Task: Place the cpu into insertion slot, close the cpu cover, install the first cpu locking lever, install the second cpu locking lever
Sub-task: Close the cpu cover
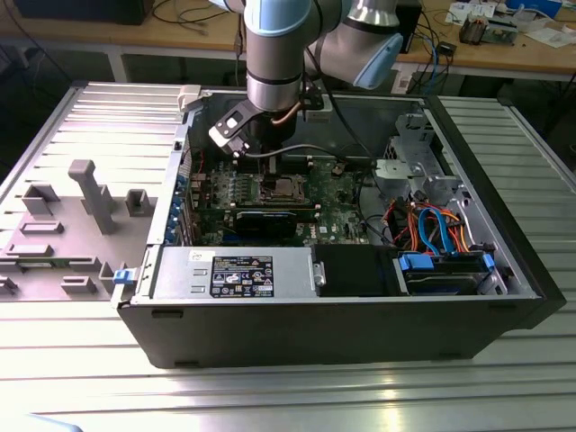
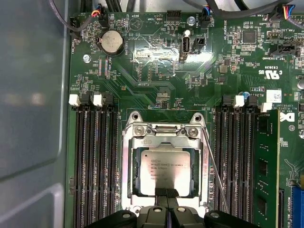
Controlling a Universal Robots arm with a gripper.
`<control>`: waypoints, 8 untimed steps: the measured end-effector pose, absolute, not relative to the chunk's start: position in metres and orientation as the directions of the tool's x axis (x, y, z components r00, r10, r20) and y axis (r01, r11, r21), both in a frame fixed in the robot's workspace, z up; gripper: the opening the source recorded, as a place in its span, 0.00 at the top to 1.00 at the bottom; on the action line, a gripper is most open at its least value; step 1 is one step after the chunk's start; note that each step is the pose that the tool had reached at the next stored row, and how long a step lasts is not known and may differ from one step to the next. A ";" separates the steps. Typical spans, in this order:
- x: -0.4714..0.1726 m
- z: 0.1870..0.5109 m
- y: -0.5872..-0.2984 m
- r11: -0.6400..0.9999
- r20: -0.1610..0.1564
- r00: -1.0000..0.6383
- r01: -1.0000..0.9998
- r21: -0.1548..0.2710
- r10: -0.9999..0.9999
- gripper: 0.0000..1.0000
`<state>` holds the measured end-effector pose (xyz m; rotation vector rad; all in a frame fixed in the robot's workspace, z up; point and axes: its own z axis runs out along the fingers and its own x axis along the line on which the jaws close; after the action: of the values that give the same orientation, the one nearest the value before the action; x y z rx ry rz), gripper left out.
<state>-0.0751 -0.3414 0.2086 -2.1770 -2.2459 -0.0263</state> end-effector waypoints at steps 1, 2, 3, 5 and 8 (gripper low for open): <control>-0.075 0.209 -0.341 0.031 0.022 -0.031 1.000 0.003 0.999 0.89; -0.075 0.209 -0.341 0.031 0.022 -0.031 1.000 0.003 0.999 0.89; -0.075 0.209 -0.341 0.031 0.021 -0.031 1.000 0.003 0.999 0.89; -0.075 0.209 -0.341 0.031 0.021 -0.031 1.000 0.003 0.999 0.89; -0.072 0.209 -0.341 0.031 0.021 -0.031 1.000 0.002 0.999 0.89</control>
<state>-0.0715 -0.3415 0.2087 -2.1771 -2.2459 -0.0259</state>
